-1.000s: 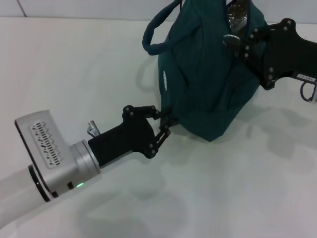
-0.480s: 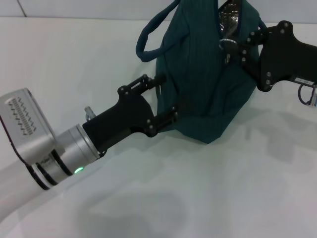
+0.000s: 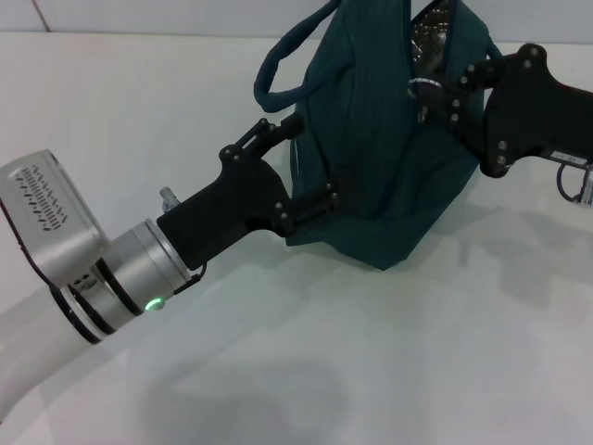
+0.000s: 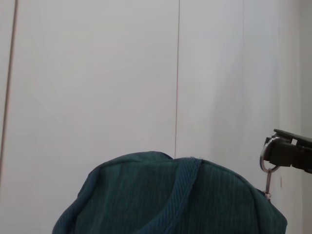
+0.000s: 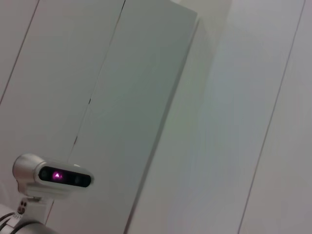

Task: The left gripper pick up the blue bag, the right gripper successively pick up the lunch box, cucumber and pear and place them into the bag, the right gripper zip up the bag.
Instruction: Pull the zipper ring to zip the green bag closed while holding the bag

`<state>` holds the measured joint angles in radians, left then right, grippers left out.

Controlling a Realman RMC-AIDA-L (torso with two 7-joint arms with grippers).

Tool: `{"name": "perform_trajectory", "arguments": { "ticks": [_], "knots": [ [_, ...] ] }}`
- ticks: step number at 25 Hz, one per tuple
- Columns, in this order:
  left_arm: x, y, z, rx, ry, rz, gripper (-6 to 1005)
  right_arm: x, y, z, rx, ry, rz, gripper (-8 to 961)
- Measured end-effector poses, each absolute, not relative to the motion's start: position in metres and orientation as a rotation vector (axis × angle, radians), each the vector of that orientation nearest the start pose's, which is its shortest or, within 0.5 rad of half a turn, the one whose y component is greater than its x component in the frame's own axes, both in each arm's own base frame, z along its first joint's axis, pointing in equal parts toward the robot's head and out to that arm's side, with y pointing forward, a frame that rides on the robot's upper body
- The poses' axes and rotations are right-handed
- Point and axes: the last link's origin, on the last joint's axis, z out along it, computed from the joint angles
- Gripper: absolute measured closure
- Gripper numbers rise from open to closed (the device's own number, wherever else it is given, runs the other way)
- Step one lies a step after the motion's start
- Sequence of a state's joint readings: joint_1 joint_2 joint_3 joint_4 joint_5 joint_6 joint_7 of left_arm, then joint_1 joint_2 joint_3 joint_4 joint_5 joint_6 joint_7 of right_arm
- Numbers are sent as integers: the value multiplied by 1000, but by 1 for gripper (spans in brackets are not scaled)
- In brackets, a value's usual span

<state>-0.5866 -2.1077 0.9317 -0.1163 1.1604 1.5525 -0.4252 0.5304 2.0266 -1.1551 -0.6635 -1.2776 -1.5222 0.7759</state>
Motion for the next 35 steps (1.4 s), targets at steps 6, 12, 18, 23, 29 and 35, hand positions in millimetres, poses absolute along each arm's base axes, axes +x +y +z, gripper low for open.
{"name": "perform_trajectory", "arguments": {
  "ticks": [6,12,18,23,29,35],
  "knots": [
    [-244,289,-77,-2252,-337,-1123,155,182,347,9,-2478,-349,1034,941],
    [-245,289,-78,-2255,-330,-1114,200,182,346,7,-2480,-345,1045,941],
    [-245,290,-77,-2254,-320,-1111,246,184,346,5,-2471,-331,1051,941],
    [-246,287,-78,-2261,-302,-1102,469,184,345,4,-2463,-330,1058,941],
    [-246,283,-81,-2293,-224,-1069,708,185,346,3,-2464,-323,1054,941],
    [-249,274,-83,-2318,-99,-1020,882,188,344,1,-2455,-317,1058,941]
  ]
}}
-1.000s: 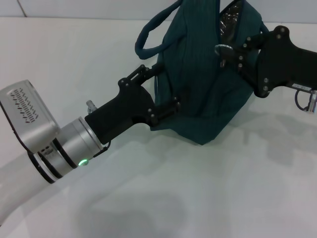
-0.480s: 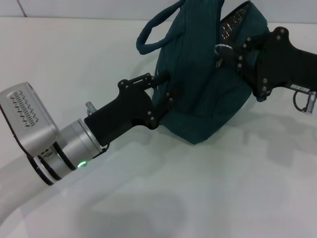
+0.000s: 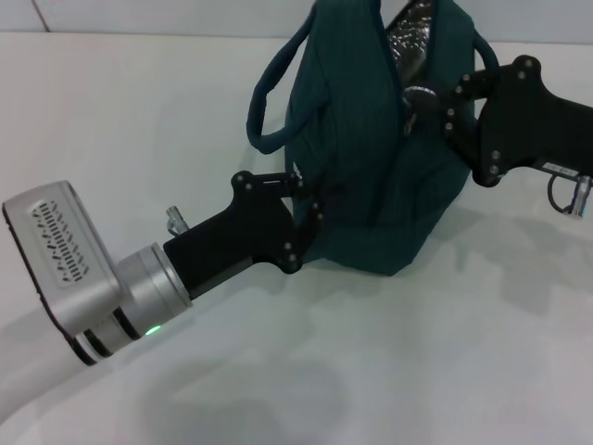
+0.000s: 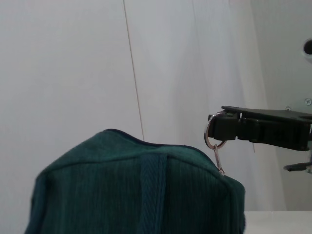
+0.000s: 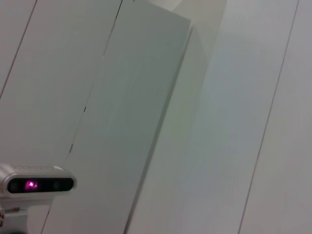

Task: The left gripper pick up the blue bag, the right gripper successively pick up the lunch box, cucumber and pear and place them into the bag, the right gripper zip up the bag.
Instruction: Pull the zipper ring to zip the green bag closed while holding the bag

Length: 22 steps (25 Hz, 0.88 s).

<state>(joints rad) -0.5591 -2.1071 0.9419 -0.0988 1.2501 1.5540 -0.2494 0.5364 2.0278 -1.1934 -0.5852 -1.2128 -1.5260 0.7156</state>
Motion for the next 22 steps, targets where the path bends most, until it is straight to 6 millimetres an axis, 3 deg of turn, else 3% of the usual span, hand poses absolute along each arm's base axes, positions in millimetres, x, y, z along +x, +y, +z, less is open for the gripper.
{"name": "perform_trajectory", "arguments": {
  "ticks": [22],
  "knots": [
    [-256,257,-91,-2453,95,-934,917,191,357,12,-2231,-251,1141,941]
  ]
}}
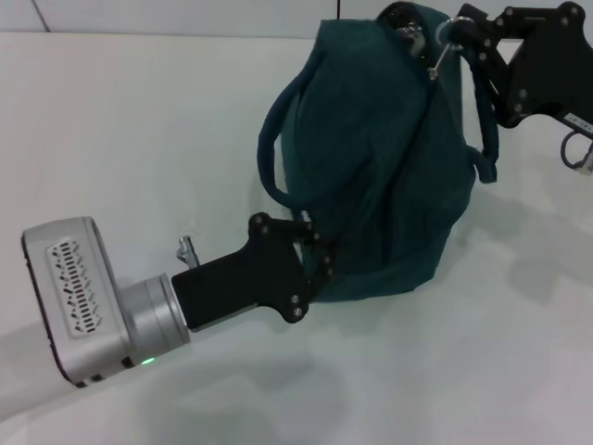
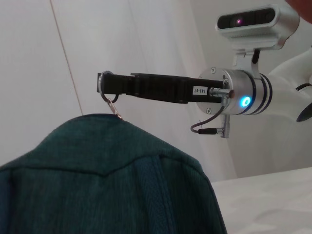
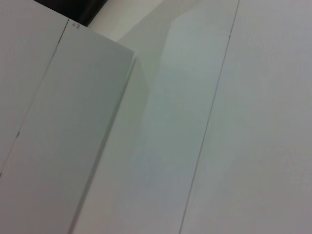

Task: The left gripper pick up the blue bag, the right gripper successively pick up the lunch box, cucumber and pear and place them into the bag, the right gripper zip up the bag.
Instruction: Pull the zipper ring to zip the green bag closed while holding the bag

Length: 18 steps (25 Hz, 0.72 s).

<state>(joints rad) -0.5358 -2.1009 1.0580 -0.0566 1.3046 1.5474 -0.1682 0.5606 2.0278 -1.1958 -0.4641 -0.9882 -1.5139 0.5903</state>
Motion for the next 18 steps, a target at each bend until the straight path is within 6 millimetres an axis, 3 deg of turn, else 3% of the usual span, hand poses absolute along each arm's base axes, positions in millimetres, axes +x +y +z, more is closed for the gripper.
{"name": "perform_trajectory", "arguments": {
  "ticks": [9,18],
  "knots": [
    [-273,256,-69,-2266,-15,-948,902,192,342,6,-2204,-450,1104,941],
    [-267,258,-66,-2239,-58,-1015,886,189,341,2,-2221,-476,1101,941]
  ]
}}
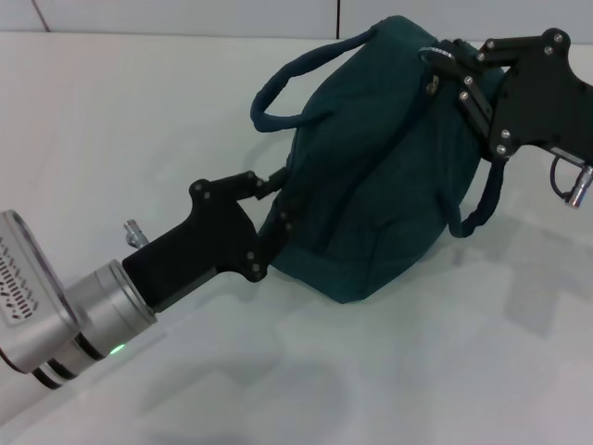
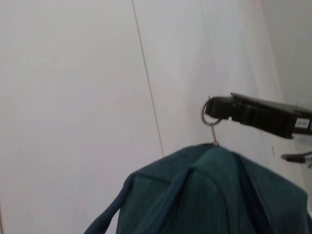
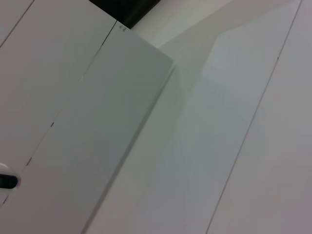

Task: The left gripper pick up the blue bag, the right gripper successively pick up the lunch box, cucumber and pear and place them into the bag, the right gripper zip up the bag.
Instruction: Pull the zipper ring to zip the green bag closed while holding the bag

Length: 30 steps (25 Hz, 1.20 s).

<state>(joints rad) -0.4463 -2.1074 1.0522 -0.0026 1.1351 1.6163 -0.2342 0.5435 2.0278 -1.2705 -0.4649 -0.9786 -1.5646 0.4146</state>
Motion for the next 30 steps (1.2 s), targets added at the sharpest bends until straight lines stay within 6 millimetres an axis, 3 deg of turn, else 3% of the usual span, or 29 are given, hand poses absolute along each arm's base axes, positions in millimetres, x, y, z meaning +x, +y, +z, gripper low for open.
{"name": "perform_trajectory", "arguments": {
  "ticks": [3,13,20,22,30],
  "knots": [
    [-262,259,-64,-2232,-67,-1063,881,189,341,2,-2222,-477,1101,941],
    [-239,281,-60,-2243,-114,-1190,475,189,342,1,-2221,-482,1086,941],
    [-236,288,-59,-2241,-138,-1197,202,189,342,0,-2226,-488,1082,941],
    [-237,288,-59,-2238,-136,-1192,337,189,342,0,-2224,-492,1080,941],
    [-240,290,-60,-2226,-116,-1142,520,189,342,-1,-2209,-527,1060,941]
  ]
}}
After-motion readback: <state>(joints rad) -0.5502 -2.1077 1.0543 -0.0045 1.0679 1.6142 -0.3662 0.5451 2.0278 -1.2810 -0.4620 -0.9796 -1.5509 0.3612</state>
